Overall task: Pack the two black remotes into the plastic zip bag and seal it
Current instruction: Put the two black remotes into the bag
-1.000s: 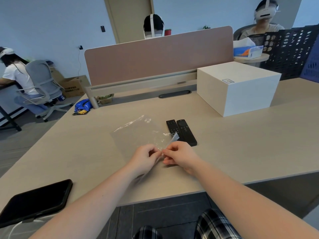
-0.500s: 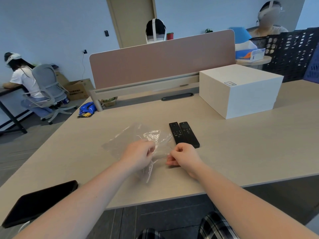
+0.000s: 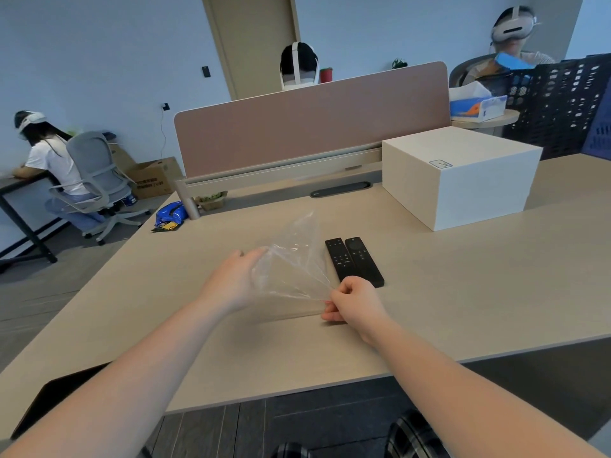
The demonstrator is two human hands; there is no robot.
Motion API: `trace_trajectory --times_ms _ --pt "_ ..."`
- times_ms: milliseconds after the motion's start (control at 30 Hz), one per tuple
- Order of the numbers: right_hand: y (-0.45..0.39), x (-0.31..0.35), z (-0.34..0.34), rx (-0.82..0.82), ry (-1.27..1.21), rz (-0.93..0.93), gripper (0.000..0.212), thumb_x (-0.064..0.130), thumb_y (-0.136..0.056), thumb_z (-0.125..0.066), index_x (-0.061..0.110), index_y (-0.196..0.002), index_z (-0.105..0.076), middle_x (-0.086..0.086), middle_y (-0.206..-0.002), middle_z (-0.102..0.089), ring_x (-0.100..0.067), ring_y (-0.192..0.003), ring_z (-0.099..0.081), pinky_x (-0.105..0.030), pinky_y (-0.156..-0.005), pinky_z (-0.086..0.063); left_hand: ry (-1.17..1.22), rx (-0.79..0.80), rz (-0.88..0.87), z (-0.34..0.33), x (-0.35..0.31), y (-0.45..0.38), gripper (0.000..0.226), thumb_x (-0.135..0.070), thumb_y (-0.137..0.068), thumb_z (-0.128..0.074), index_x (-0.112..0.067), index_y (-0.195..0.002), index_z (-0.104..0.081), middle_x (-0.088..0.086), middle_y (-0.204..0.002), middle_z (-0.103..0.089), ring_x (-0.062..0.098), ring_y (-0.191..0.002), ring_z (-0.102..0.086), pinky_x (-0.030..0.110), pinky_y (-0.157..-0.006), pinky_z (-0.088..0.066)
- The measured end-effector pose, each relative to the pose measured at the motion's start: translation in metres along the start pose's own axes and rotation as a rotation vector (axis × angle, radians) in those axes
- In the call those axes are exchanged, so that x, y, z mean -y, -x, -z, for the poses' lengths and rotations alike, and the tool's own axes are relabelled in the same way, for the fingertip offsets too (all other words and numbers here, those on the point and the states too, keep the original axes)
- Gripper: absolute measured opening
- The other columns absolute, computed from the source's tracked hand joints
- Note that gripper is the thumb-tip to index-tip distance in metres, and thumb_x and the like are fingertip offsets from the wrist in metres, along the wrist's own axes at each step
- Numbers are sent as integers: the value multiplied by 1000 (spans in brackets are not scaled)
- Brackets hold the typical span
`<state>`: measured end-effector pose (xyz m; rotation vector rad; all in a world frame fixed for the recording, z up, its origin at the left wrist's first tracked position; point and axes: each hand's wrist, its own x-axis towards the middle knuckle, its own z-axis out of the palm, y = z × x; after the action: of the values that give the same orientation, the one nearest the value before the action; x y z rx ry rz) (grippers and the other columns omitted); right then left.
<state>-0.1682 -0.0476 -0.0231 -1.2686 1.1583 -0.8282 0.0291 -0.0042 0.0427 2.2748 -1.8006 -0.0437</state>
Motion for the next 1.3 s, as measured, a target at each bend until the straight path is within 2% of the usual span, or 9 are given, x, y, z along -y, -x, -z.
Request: trace_trajectory --times_ms 67,167,267,367,533,800,967,1100,1300 --pt "-1 0 -2 -19 -15 -12 20 -1 -89 -43 13 -74 -41 -18 -78 -59 -20 -51 -67 -30 -56 -59 74 -170 24 11 7 -2 39 -6 -86 -47 -18 -121 -59 13 -114 -60 31 -106 -55 37 -89 -48" --pt "0 -3 -3 -24 -6 18 20 14 -93 -52 10 -74 -46 -11 -72 -58 -16 -46 -65 -33 -57 -60 100 -297 -38 15 10 3 29 -7 -86 -49 -10 -108 -67 12 -97 -63 31 -94 -59 32 -77 -44" --pt "1 -10 -1 -255 168 221 22 24 -92 -56 11 -75 -52 -4 -70 -56 -18 -52 -58 -23 -48 -48 65 -257 -138 9 7 11 31 -6 -86 -50 -10 -113 -64 11 -97 -63 29 -94 -59 32 -76 -44" --pt "-1 -13 1 -439 355 315 10 20 -90 -58 10 -89 -58 -8 -96 -55 -23 -74 -56 -25 -59 -41 67 -211 -178 2 4 16 38 -4 -85 -48 -13 -120 -59 10 -100 -59 28 -94 -57 28 -71 -39" --pt "-5 -10 -1 -356 630 221 24 23 -90 -57 8 -108 -54 -8 -114 -47 -30 -81 -59 -31 -66 -46 68 -132 -232 -7 0 17 46 -4 -82 -48 -16 -127 -52 7 -109 -53 24 -93 -55 24 -70 -34" --pt "-14 -1 -3 -326 795 180 19 22 -89 -54 5 -99 -53 -12 -98 -52 -26 -67 -47 -31 -61 -41 72 -65 -271 -14 -7 20 31 -10 -91 -40 -8 -112 -62 15 -99 -64 32 -98 -57 37 -79 -46" --pt "-13 1 9 -405 607 252 20 19 -87 -55 2 -78 -60 -7 -68 -56 -24 -61 -50 -28 -48 -34 -19 15 -196 -17 -4 17 34 -7 -88 -43 -18 -118 -53 11 -111 -64 32 -105 -55 36 -82 -44" --pt "-1 14 26 -465 405 354 27 20 -88 -61 7 -111 -66 -7 -96 -70 -22 -90 -63 -23 -73 -44 86 -35 -118 -19 -6 10 16 -11 -90 -42 -14 -105 -39 16 -96 -67 38 -88 -59 43 -73 -49" --pt "22 47 35 -500 121 509 28 21 -84 -69 13 -111 -68 10 -89 -63 2 -79 -60 9 -65 -39 223 -105 -18 -21 -14 -7 4 -12 -86 -53 -13 -90 -55 12 -86 -70 33 -85 -61 32 -67 -41"
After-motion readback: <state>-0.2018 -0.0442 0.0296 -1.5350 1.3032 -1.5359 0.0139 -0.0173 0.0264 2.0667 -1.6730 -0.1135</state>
